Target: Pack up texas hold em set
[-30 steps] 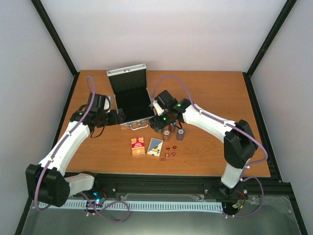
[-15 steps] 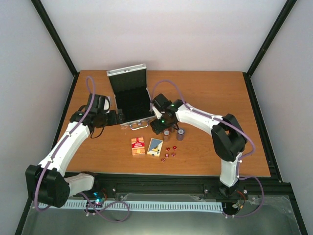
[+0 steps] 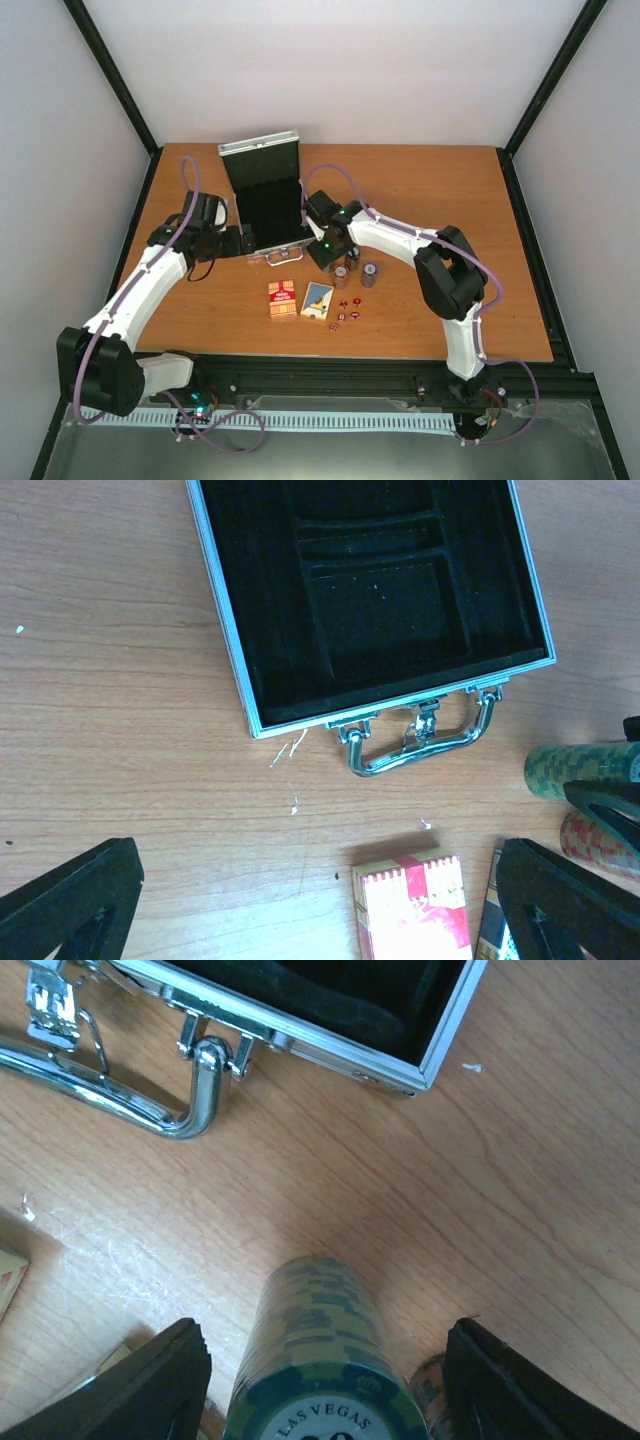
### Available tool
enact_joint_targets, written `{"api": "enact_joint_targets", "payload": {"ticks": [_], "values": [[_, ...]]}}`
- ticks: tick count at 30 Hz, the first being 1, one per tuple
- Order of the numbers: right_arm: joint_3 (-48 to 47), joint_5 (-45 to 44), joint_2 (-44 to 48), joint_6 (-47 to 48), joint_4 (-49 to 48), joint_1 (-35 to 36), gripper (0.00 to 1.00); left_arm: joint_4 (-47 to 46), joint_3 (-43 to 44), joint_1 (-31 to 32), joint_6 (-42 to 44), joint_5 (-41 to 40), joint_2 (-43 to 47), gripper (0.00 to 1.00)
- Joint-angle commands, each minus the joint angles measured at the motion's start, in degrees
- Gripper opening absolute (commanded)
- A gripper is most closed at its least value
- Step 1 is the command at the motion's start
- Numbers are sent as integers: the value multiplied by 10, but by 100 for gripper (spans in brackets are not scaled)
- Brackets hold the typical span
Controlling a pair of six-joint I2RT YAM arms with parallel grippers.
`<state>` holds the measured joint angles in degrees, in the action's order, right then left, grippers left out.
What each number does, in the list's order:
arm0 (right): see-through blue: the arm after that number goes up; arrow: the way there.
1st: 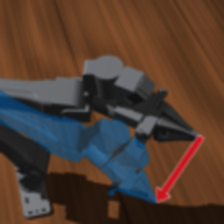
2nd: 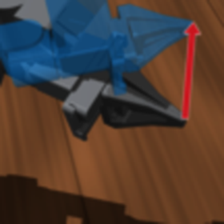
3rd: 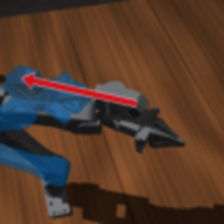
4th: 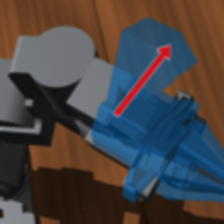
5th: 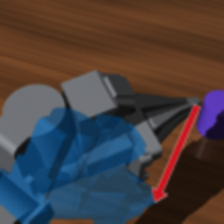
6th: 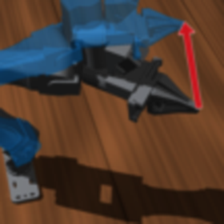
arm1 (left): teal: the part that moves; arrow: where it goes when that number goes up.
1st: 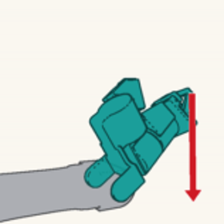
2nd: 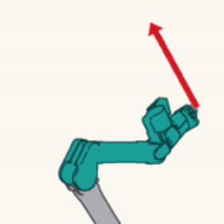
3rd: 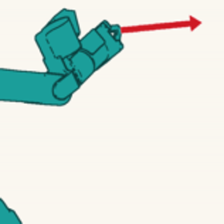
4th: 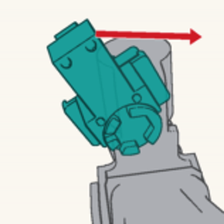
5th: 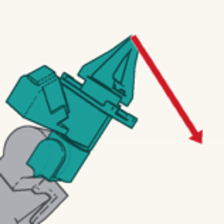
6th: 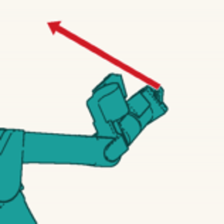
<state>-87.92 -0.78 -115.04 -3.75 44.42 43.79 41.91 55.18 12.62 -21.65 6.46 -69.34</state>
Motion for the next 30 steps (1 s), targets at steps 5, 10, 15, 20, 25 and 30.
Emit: {"api": "enact_joint_targets", "payload": {"ticks": [5, 10, 15, 20, 25, 30], "values": [[-7, -12, -13, 14, 1, -3, 55, -21, 4, 0, 5, 3, -17, 100], [-21, -6, -21, 13, 3, -10, 29, -17, 5, 0, 9, 1, -21, 100], [-72, -3, -11, 7, 42, -14, 3, -14, 8, 0, 17, 0, -19, 100], [-160, -2, 10, -8, 73, -14, 3, -15, 8, 0, 24, -1, -20, 100], [-184, -30, 14, -22, 10, -17, 3, -20, 1, 0, 27, -1, -16, 100], [-142, -61, -7, -38, -174, -31, 3, -22, -4, 0, 29, -1, -14, 100]]}}
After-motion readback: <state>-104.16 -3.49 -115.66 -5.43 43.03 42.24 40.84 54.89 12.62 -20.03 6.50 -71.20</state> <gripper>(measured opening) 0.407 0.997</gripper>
